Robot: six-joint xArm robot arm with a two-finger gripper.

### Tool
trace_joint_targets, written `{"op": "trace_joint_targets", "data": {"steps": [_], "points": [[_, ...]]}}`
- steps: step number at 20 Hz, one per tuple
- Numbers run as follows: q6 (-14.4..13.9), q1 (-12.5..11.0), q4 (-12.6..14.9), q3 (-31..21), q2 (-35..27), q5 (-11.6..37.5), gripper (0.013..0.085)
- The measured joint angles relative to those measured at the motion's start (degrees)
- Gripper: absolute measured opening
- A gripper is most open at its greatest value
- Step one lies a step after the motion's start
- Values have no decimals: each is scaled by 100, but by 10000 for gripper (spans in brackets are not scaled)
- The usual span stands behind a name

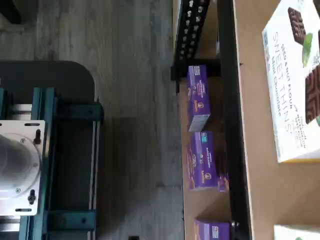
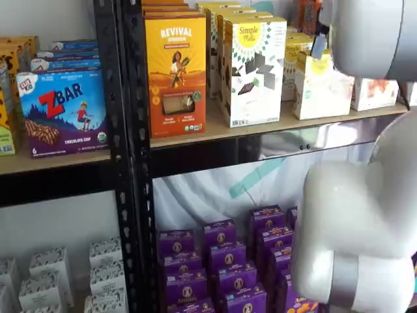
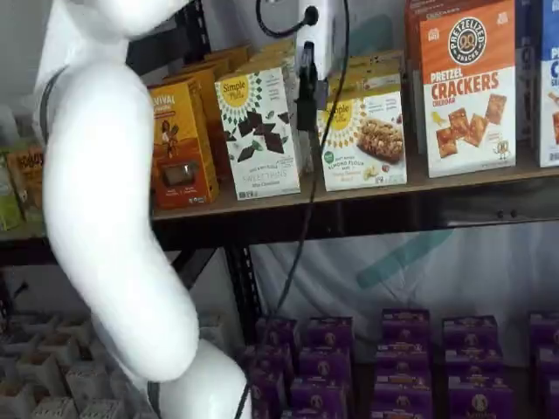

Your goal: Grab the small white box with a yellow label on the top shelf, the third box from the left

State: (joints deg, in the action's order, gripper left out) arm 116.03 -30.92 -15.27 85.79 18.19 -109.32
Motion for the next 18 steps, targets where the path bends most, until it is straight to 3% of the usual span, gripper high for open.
{"op": "trace_joint_targets", "data": {"steps": [2, 5, 11, 14, 18], "points": [[-8, 5, -53, -216, 195, 301, 850], [-63, 28, -139, -266, 274, 366, 850], [-122, 3, -593, -569, 461, 1042, 850], [-122, 151, -524, -774, 485, 1724, 850], [-139, 347, -195, -790, 306, 2156, 850]]}}
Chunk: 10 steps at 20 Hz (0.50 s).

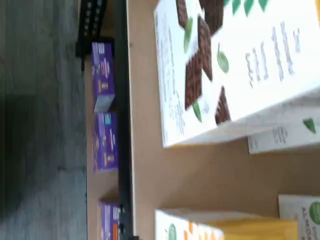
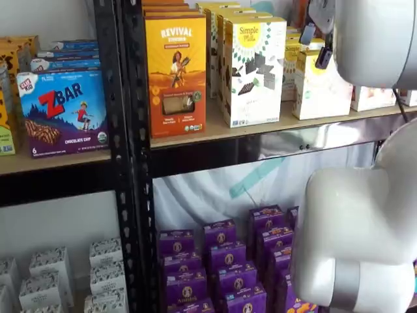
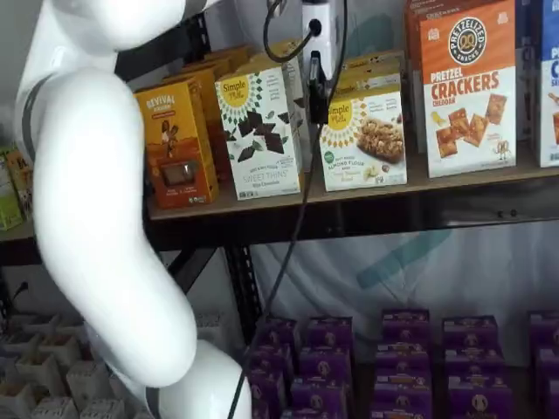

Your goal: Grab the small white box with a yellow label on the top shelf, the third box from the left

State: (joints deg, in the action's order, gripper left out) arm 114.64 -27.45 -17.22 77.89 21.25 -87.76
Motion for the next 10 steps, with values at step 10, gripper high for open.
{"op": "trace_joint_targets", "data": {"steps": [10], "points": [[-189, 328, 994, 1004, -1089, -797, 850]]}}
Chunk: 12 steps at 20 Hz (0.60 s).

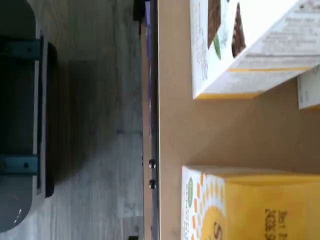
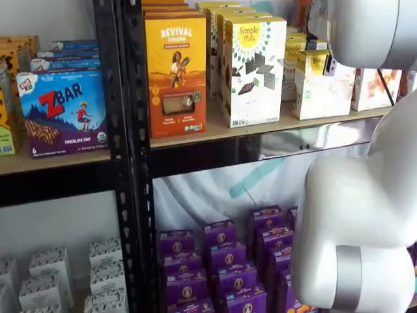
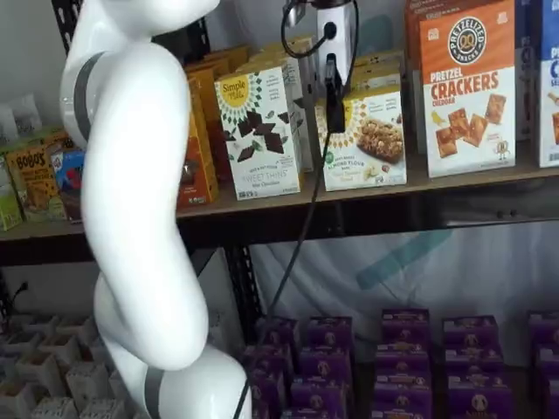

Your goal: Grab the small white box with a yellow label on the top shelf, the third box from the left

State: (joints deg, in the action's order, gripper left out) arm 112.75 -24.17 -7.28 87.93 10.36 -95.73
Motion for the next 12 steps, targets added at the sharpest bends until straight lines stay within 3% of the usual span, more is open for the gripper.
{"op": "trace_joint_targets", "data": {"steps": [11, 12], "points": [[8, 29, 162, -75, -66, 82, 850], [11, 20, 133, -73, -72, 64, 810]]}}
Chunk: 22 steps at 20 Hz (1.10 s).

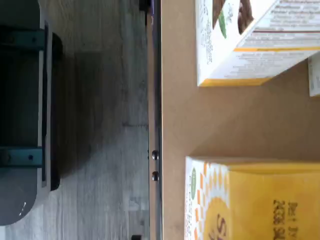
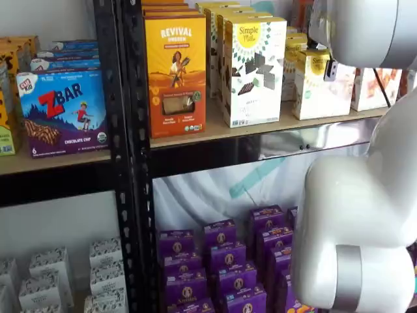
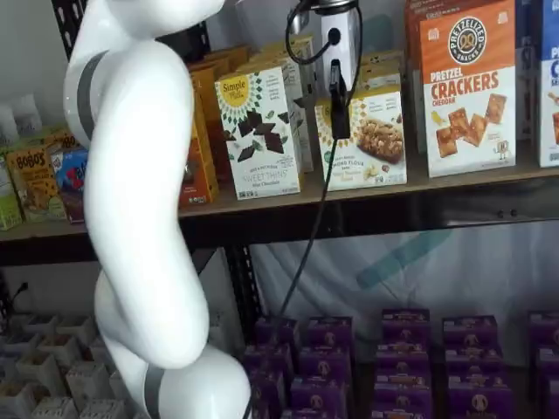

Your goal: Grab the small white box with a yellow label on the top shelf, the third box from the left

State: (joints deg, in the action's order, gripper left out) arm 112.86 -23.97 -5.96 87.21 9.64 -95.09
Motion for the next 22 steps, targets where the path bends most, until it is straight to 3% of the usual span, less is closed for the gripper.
{"op": "trace_joint_targets", "data": {"steps": [1, 3, 7, 14, 16, 22], "points": [[4, -7, -24, 0, 0, -3, 770], [9, -14, -43, -24, 15, 24, 770], [30, -40, -101, -80, 51, 85, 650], [47, -50, -80, -129, 78, 130, 650], [57, -62, -108, -148, 90, 143, 570], [83, -100, -206, -196, 123, 199, 450]]}}
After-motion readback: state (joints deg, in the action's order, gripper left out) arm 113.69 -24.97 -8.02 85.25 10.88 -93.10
